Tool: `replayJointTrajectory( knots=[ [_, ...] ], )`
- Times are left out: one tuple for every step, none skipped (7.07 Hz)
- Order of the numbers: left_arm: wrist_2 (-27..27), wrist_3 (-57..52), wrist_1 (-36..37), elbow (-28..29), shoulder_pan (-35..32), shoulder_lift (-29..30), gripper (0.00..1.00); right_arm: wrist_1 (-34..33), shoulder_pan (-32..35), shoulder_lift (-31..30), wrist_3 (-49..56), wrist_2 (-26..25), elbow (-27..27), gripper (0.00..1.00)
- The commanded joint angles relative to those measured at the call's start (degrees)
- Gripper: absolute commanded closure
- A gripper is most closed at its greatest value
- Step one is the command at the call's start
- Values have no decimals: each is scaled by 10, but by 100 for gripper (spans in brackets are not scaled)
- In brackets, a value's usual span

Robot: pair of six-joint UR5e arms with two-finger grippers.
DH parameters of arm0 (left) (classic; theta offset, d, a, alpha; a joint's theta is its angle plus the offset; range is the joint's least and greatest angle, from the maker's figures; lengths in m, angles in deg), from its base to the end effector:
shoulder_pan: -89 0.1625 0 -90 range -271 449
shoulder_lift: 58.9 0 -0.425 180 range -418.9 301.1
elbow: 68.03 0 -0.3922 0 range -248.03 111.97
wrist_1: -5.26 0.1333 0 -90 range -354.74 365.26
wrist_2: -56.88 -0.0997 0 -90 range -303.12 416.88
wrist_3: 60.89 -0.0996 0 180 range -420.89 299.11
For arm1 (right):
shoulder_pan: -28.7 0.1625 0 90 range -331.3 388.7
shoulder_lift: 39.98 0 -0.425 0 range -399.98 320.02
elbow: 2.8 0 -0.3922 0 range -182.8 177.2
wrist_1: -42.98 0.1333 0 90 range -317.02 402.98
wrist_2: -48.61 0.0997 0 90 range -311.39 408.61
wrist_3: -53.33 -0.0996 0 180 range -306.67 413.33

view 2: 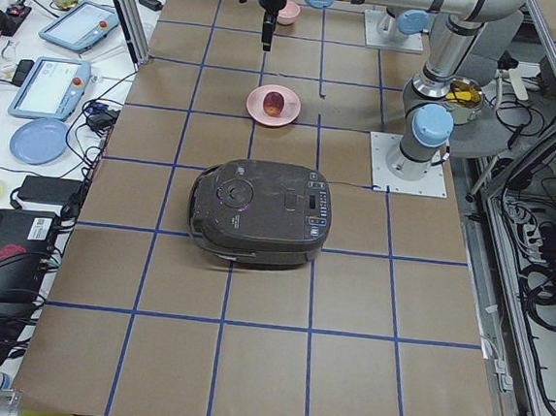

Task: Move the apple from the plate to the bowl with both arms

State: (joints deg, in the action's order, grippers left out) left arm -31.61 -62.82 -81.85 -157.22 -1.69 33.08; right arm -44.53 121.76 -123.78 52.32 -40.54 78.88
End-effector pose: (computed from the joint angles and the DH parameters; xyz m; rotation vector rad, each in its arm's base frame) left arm -0.1420 -0.5078 0.4827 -0.0718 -3.1144 0.0472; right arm 0.1632 -0.5289 0.4993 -0.0559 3.1265 0.0109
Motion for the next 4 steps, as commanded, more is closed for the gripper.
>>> replayJointTrajectory(
  knots=[
    [1,9,39,-47,-17,19,0,-4,-15,16,9,-1,20,0],
    [-3,8,100,-96,-23,27,0,-25,-30,38,9,-2,78,0],
    [3,9,202,-142,-23,42,0,-88,-61,40,24,-2,135,0],
    [2,9,268,-189,-23,64,0,-140,-102,44,69,-1,185,0]
  ],
)
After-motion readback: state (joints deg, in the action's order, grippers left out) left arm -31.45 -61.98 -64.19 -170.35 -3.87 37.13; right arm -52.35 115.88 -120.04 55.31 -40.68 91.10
